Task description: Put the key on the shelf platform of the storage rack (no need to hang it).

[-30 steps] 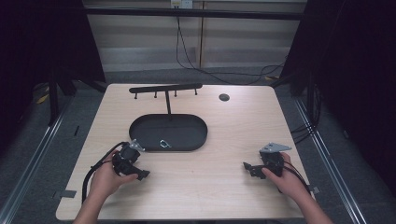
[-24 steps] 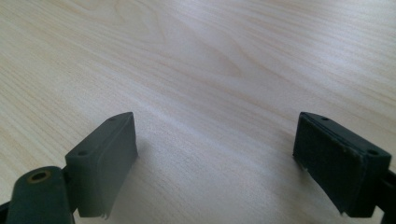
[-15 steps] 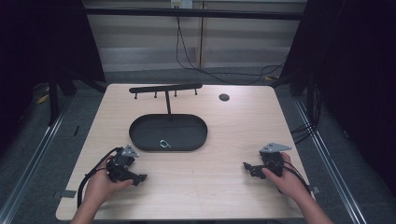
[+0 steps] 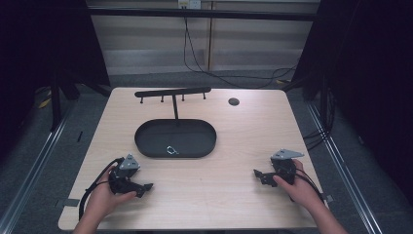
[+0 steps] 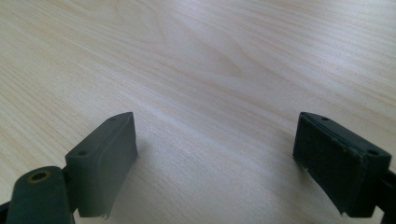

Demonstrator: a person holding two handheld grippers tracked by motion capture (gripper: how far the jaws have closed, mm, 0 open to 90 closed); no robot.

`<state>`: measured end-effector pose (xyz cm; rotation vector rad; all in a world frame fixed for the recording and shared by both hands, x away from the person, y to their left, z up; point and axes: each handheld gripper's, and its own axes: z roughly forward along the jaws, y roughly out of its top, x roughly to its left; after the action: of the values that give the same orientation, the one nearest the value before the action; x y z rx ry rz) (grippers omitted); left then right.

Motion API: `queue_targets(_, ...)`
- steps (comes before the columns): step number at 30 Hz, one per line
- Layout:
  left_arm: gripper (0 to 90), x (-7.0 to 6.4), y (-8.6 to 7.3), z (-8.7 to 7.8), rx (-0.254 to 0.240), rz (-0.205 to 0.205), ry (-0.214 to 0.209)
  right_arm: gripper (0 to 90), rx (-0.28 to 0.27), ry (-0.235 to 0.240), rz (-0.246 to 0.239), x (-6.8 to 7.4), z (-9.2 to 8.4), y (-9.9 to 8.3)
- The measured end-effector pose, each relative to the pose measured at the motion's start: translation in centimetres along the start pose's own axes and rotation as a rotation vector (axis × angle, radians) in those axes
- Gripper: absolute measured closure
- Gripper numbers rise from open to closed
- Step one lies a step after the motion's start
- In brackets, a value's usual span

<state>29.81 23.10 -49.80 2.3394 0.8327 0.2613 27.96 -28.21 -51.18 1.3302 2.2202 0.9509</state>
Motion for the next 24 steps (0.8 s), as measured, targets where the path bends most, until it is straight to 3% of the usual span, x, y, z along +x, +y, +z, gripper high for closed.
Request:
queue_targets(3,12.3,-0.1,-0.3,0.0,-0.03,-0.005,0.004,12.9,0.0,0.0,0.0,0.0,0.0,0.0)
queue_targets(12,10.5,-0.2,-0.7,0.0,-0.049,-0.01,0.009,12.9,0.0,0.0,0.0,0.0,0.0,0.0)
queue_targets(17,8.7,-0.3,-1.3,0.2,-0.105,-0.006,0.018,12.9,0.0,0.0,0.0,0.0,0.0,0.0)
queue_targets(24,8.7,-0.2,-1.3,0.2,-0.105,-0.001,0.017,12.9,0.0,0.0,0.0,0.0,0.0,0.0)
